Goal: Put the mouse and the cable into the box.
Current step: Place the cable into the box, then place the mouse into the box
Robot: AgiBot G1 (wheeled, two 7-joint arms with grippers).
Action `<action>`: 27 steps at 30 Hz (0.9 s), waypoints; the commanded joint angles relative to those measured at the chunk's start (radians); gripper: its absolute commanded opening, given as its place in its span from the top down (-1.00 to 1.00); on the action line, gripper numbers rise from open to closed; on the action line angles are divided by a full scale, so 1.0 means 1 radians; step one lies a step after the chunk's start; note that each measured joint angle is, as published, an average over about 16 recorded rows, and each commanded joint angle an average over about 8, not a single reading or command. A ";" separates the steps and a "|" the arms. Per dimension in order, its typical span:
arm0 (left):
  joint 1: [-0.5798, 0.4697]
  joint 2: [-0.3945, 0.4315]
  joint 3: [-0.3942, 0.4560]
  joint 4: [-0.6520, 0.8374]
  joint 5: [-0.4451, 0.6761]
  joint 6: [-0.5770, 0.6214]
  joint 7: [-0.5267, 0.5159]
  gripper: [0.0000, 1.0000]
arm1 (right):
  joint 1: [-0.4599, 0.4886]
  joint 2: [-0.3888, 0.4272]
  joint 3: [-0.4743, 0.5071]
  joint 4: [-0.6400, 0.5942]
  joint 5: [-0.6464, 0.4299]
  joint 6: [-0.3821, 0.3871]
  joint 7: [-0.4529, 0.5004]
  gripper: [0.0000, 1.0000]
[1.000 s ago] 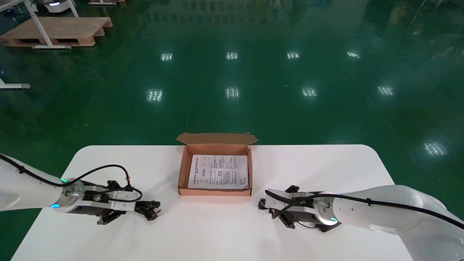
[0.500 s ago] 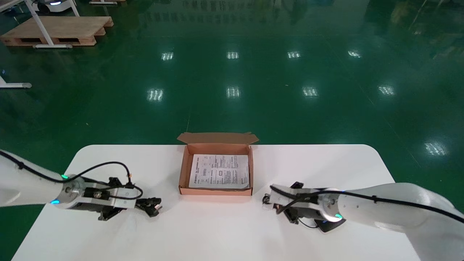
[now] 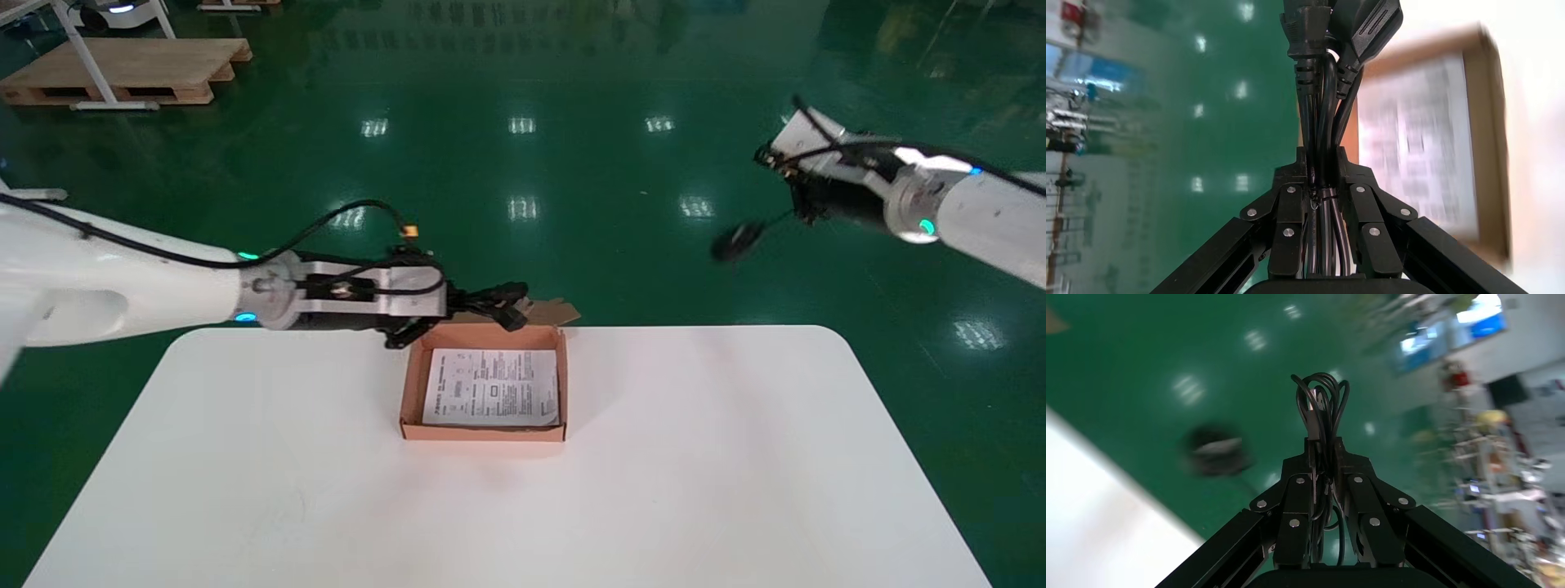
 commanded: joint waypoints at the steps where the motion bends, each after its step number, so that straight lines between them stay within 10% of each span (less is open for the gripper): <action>1: 0.016 0.039 -0.014 0.009 -0.024 -0.027 0.027 1.00 | 0.050 -0.002 0.009 -0.028 0.004 0.032 -0.008 1.00; 16: 0.059 0.071 0.007 0.002 -0.008 -0.065 0.091 1.00 | 0.086 -0.008 0.017 -0.058 0.013 0.045 -0.025 1.00; 27: 0.267 0.094 0.137 -0.186 0.003 -0.372 0.221 1.00 | 0.086 -0.008 0.017 -0.058 0.013 0.045 -0.025 1.00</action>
